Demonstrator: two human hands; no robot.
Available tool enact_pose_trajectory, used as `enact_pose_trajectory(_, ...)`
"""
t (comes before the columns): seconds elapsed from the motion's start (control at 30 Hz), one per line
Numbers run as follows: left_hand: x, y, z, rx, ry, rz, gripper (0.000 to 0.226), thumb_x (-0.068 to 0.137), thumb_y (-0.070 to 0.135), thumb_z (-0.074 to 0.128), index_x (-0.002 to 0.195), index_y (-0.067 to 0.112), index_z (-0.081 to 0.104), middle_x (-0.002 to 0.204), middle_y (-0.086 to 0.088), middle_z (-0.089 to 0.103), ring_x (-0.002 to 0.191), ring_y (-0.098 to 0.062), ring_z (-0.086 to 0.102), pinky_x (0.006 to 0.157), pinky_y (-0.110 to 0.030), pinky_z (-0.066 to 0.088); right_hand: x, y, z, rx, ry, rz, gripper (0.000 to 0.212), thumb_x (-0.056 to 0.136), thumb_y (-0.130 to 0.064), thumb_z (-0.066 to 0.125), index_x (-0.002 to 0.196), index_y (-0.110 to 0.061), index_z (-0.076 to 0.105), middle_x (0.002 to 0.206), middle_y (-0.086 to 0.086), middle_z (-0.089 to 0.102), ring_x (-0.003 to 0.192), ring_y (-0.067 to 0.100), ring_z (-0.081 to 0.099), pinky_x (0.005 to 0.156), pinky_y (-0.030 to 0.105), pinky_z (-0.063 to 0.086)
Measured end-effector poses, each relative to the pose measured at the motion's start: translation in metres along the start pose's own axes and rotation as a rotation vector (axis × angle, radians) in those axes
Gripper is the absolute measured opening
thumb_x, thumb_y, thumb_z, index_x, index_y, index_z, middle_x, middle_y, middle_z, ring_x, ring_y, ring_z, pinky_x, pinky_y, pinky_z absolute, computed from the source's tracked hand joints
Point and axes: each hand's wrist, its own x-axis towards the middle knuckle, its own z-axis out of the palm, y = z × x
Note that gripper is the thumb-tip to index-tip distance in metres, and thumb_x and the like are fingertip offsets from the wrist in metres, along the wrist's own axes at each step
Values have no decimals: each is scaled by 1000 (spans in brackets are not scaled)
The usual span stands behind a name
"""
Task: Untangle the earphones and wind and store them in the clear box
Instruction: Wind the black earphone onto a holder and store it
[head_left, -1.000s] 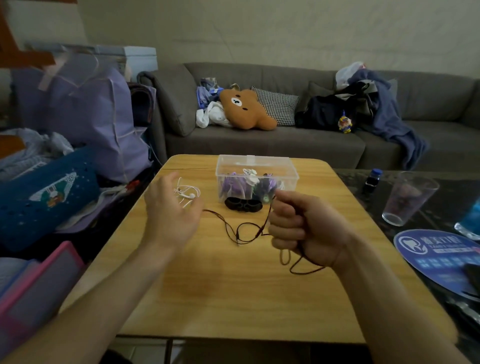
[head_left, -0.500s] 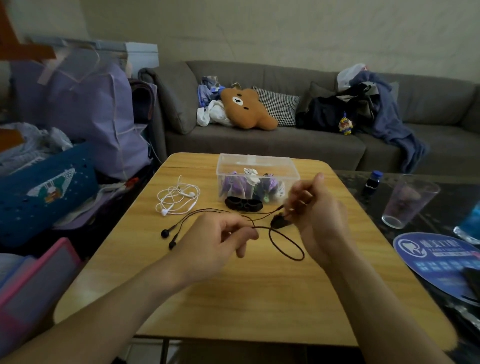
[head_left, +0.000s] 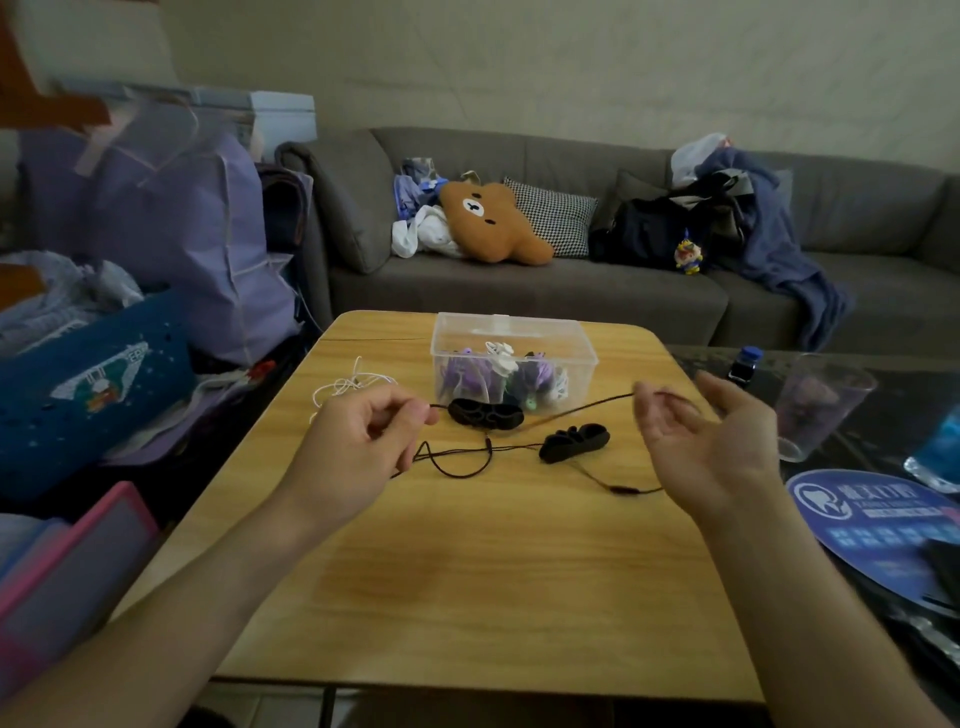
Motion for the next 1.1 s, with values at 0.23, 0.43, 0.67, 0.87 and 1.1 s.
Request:
enact_pose_trajectory(0.23,1,-5,7,23,-28,-39,26,98,28,59,81,11,69,47,-1,54,44,-7,45,54,-25,45,-19,8,10,-1644,-101,-33,31,101,-31,56,90,-8,72,73,3,75,55,11,66,53,24,48)
enact_pose_trajectory(0.43,-3,0,15,29,-69,-8,32,92,41,61,69,19,64,49,5,53,48,-8,45,50,-24,38,-44,35,24,-1515,-487,-604,22,95,-44,57,112,-31,65,99,-14,68,91,0,64,75,17,53)
enact_pose_trajectory(0.67,-7,10,18,-132,-178,9,51,95,45,44,78,0,61,49,0,39,46,-13,31,46,-22,25,-37,61,21,-1341,-607,-503,16,97,-31,61,89,-22,72,63,-4,67,45,4,48,44,17,38)
enact_pose_trajectory(0.87,-4,4,4,-139,-293,-55,47,97,42,43,76,4,59,52,-6,33,46,-14,26,43,-23,22,-19,39,11,-871,-213,-476,23,102,-27,52,95,-16,70,60,-3,55,50,5,45,46,16,38)
enact_pose_trajectory(1.1,-2,3,-1,-205,-412,-141,36,96,37,45,83,5,55,54,0,36,46,-12,27,44,-25,21,0,19,-5,-820,94,-486,25,103,-31,53,98,-14,70,67,1,52,56,11,42,51,25,36)
